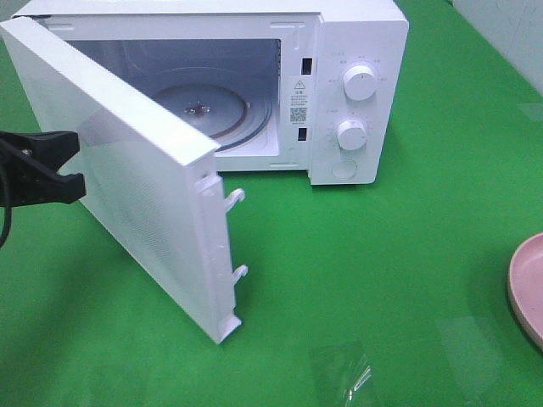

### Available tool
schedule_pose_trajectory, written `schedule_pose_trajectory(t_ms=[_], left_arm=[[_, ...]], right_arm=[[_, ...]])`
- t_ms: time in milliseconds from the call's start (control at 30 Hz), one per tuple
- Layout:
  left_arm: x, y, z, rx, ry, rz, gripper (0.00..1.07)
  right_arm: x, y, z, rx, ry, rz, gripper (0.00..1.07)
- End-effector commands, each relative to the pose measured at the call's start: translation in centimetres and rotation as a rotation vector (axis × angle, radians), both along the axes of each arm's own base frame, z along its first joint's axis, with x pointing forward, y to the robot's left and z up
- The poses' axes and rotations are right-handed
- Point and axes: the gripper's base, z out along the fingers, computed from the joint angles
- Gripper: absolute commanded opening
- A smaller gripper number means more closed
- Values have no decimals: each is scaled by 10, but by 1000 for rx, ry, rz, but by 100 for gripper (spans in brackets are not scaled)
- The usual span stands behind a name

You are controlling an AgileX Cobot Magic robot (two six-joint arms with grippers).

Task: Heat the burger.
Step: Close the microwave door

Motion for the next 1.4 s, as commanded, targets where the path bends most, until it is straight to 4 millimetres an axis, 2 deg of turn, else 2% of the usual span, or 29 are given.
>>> schedule_pose_trajectory(t_ms=[33,133,567,633,700,933,1133,1300,1367,1400], left_arm=[[6,-14,0,17,-27,-20,0],[9,-19,0,16,-31,-20,0],[33,-63,-2,0,-23,-58,0],[39,-70,-3,8,-15,-62,0],[52,-81,-1,5,-9,-60,0],[71,-90,1,-6,-1,-43,0],[94,-104,4,-7,2,-44,0],[100,-112,5,-12,3,-50,0],[104,-124,6,-22,0,-59,0],[104,-124,6,-22,0,-59,0]], right_arm=[[-3,0,1,-9,-37,-2,76],[-3,0,1,-9,-37,-2,76],[-3,0,1,-9,-37,-2,76],[-3,0,1,-9,-37,-2,76],[-3,0,1,-9,-37,-2,76],[-3,0,1,-9,-37,-2,76],[-3,0,1,-10,-37,-2,76],[-3,0,1,-10,-37,-2,76],[-3,0,1,-10,-37,-2,76],[-3,0,1,-10,-37,-2,76]])
